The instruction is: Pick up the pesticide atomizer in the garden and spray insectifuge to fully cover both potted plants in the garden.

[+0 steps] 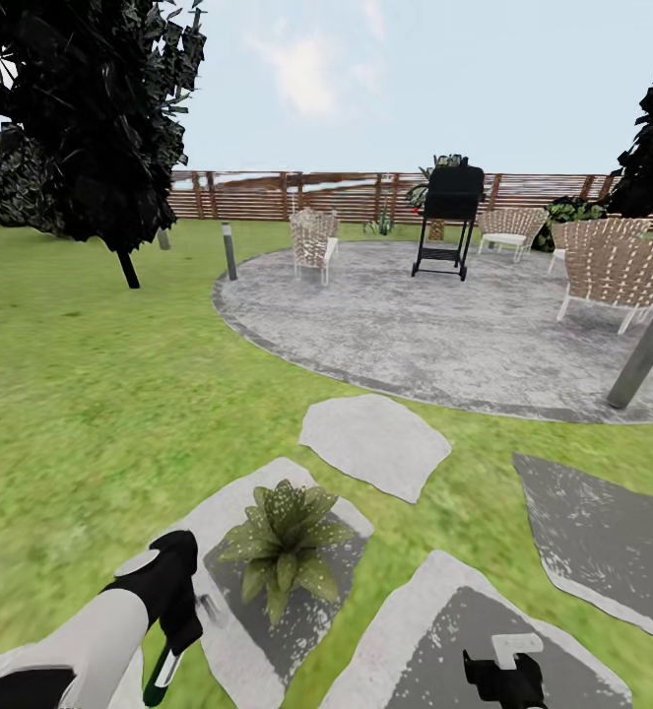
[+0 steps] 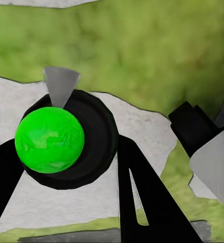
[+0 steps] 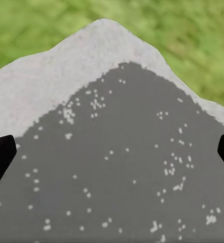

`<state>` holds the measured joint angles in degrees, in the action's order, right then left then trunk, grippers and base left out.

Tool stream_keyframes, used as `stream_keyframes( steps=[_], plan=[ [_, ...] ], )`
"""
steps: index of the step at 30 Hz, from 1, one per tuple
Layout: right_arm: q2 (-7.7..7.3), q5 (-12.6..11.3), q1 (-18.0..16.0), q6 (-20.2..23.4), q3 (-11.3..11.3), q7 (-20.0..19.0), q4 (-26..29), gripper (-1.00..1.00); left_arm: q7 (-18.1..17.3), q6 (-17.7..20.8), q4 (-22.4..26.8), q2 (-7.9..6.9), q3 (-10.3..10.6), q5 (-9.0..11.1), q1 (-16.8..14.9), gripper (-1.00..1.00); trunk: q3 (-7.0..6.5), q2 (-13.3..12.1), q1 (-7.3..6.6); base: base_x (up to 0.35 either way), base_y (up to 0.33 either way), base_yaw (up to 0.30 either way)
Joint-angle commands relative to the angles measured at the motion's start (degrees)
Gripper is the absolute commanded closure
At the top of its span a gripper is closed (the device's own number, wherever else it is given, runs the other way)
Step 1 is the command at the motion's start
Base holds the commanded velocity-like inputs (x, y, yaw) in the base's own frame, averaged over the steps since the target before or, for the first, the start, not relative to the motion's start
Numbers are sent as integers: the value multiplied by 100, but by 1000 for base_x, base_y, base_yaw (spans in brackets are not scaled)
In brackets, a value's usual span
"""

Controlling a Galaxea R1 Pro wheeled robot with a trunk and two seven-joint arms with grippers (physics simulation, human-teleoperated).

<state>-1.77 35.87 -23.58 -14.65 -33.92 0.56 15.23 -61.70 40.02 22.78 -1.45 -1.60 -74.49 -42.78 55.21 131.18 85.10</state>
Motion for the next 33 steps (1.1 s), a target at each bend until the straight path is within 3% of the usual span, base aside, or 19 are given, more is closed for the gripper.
stream_keyframes(
  steps=[1, 9, 11, 14, 18, 33],
  plan=[
    [1, 60, -6, -29, -45, 6, -10, -100, -20, 41, -34, 3, -16, -24, -2, 100, 5, 2, -1, 0, 0, 0],
    [3, 60, -6, -29, -45, 6, -11, -100, 114, 49, -152, 3, -24, -18, 32, 100, 5, 2, -1, 103, 0, 0],
    [3, 60, -6, -29, -45, 6, -11, -100, 365, 50, -174, 0, -28, 12, 151, 100, 5, 2, -1, 2, 0, 0],
    [6, 59, -6, -29, -45, 8, -11, -100, 547, 44, -236, -40, -25, 305, 190, 100, 5, 2, -1, 0, 0, 0],
    [10, 52, -6, -29, -45, 17, -4, -100, 569, 34, -384, -45, -24, 395, 199, 100, 6, 2, -1, 0, 0, 4],
    [10, 51, -6, -35, -52, 23, -2, -100, 580, 38, -341, -39, -7, 409, 200, 100, 69, 2, -1, 0, 0, 166]
  ],
)
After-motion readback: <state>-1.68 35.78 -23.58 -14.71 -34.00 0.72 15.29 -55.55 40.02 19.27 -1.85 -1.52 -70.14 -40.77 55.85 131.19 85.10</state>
